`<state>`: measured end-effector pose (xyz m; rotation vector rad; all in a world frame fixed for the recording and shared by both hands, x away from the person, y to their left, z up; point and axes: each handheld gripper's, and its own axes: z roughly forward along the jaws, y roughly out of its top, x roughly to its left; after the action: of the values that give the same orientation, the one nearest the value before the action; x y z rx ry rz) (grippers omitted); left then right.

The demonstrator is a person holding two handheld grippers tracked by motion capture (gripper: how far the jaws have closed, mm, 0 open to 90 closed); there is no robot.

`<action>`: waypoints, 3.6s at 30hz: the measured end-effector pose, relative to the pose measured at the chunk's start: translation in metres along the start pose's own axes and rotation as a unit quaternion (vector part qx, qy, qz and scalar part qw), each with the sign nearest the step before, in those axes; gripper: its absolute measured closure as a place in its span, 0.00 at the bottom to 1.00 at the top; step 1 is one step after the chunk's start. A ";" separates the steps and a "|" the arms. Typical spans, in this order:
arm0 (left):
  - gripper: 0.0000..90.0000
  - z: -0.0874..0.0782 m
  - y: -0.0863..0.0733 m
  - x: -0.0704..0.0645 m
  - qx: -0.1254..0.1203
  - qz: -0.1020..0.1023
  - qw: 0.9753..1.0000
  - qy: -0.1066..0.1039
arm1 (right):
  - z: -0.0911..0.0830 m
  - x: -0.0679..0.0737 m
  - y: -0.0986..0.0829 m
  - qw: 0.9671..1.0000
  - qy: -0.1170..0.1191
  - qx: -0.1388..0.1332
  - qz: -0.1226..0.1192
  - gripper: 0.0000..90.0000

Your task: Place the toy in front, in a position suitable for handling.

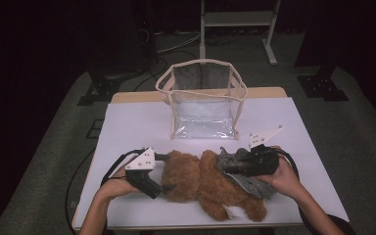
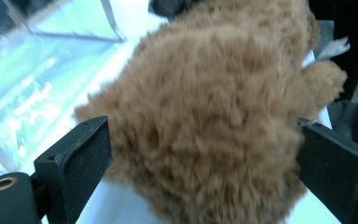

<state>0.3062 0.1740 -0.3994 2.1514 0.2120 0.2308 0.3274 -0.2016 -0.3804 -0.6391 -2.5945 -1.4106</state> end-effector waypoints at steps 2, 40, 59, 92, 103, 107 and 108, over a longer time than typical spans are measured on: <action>0.08 0.004 -0.004 0.001 -0.001 -0.009 1.000 -0.010 | -0.001 -0.001 -0.001 1.000 -0.002 0.000 0.002 0.79; 0.26 0.071 0.042 -0.027 0.008 0.042 0.999 -0.004 | 0.007 0.003 0.035 0.998 -0.030 0.044 -0.020 0.79; 0.27 0.069 0.040 -0.039 0.018 0.062 0.998 -0.005 | 0.048 -0.015 0.069 0.997 -0.003 0.072 -0.004 0.79; 0.42 0.070 0.032 -0.002 -0.005 -0.022 0.998 0.054 | 0.009 -0.013 0.042 0.995 -0.096 0.024 -0.015 0.79; 0.45 0.079 0.043 0.001 -0.010 -0.016 0.998 0.054 | 0.030 0.013 0.063 0.995 -0.073 0.028 -0.065 0.79; 0.45 0.077 0.041 0.001 -0.014 -0.020 0.999 0.049 | 0.034 0.013 0.066 0.995 -0.065 0.036 -0.068 0.79; 0.45 0.077 0.041 0.000 -0.014 -0.018 0.999 0.048 | 0.032 0.011 0.066 0.996 -0.063 0.033 -0.061 0.79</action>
<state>0.3275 0.0900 -0.4072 2.1095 0.3017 0.3137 0.3485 -0.1402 -0.3436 -0.5882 -2.8107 -1.3513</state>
